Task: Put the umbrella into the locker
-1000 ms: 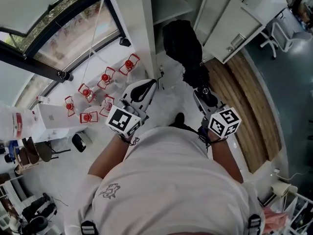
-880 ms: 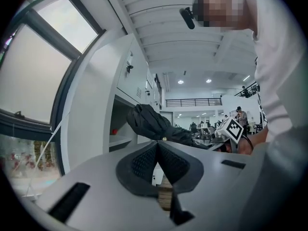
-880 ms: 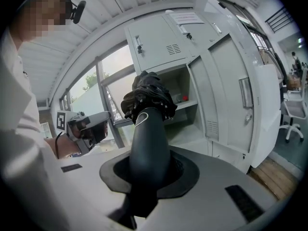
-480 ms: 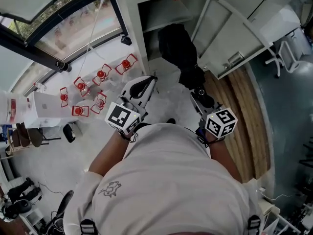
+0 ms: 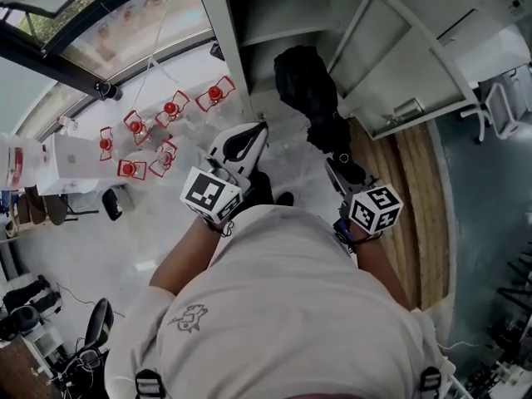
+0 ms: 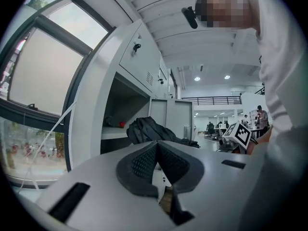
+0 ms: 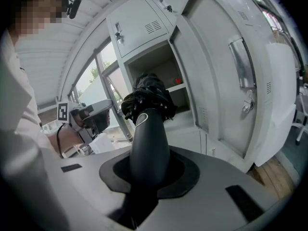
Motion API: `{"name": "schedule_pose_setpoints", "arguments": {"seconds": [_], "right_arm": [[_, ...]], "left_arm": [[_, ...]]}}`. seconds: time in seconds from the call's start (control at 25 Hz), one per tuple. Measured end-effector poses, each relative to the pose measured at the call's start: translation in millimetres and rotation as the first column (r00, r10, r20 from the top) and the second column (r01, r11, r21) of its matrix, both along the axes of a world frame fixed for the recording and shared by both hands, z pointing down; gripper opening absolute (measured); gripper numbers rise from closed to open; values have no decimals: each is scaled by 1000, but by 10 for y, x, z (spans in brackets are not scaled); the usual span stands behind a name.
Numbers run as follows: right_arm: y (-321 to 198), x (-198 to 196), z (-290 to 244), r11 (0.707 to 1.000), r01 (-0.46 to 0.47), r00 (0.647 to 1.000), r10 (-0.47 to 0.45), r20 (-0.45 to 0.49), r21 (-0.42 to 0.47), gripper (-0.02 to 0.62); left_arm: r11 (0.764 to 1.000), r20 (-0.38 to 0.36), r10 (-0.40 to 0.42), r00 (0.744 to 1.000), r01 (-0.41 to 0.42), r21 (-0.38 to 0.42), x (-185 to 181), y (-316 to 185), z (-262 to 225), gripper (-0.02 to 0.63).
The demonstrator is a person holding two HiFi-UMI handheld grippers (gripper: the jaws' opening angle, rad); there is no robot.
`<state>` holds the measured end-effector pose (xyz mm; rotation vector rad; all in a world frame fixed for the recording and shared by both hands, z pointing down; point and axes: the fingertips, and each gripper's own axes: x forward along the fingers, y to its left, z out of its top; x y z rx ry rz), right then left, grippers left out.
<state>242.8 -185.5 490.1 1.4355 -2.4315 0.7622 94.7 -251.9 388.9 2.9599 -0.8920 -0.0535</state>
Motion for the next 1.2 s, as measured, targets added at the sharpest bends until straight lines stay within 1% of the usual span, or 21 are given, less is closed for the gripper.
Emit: {"name": "schedule_pose_setpoints", "arguments": {"seconds": [0.16,0.4,0.6,0.8,1.08,1.2], "right_arm": [[-58,45,184,1000,4,1000,-5,-20,-31,104],[-203,87,423,996,2,999,-6,-50,-86,106],[-432,57,589,994,9,999,-13,-31,-113,106],[-672,44,743,990,8,999,-14,-40,-143,107],[-1068,-49,851,988,17,997,-29,-72,-156,110],[-1268,-88,875,987,25,995,-40,-92,-159,112]], "left_arm": [[1000,0,-16,1000,16,-19,11,-88,76,11],[1000,15,3,1000,-2,-19,124,-195,138,11],[1000,19,12,1000,-11,-21,171,-305,151,11],[1000,35,1,999,-1,-24,105,-406,195,11],[998,42,-24,999,26,-50,-56,-597,312,11],[998,47,-19,999,22,-57,-65,-673,349,12]]}}
